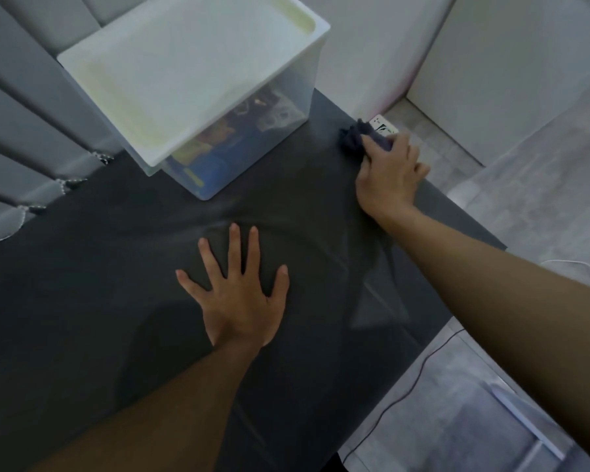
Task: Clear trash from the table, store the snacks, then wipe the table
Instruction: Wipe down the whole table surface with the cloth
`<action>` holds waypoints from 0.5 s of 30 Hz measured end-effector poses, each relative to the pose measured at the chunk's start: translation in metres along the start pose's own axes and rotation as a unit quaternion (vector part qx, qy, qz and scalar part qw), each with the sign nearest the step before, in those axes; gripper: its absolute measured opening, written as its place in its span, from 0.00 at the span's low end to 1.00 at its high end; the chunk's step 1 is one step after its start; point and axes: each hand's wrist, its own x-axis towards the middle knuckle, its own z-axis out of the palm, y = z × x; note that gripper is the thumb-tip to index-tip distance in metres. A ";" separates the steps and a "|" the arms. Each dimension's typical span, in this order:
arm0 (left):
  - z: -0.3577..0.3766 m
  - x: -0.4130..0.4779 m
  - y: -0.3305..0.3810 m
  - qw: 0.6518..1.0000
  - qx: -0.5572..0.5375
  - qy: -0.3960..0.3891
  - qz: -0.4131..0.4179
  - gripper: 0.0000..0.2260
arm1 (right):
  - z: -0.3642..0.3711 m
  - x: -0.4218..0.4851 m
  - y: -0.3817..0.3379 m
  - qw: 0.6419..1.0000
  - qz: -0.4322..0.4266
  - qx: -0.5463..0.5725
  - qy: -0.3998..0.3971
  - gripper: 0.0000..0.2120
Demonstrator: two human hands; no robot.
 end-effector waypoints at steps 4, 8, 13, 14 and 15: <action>0.001 0.000 0.000 1.000 0.006 0.001 -0.004 0.33 | -0.003 -0.072 0.002 0.983 -0.180 0.016 -0.005 0.19; 0.002 0.000 0.002 1.000 0.003 0.003 -0.003 0.32 | -0.011 -0.086 0.035 0.950 -0.309 -0.030 -0.034 0.18; 0.002 0.000 0.001 1.000 -0.008 0.021 0.011 0.30 | -0.014 -0.058 0.052 0.999 -0.017 -0.004 0.028 0.19; 0.001 -0.001 0.003 0.999 -0.011 0.025 0.028 0.29 | -0.014 -0.067 0.051 1.000 0.005 0.003 0.029 0.19; 0.001 -0.002 0.004 0.998 -0.013 0.028 0.047 0.28 | -0.014 -0.081 0.048 1.000 -0.003 0.000 0.031 0.19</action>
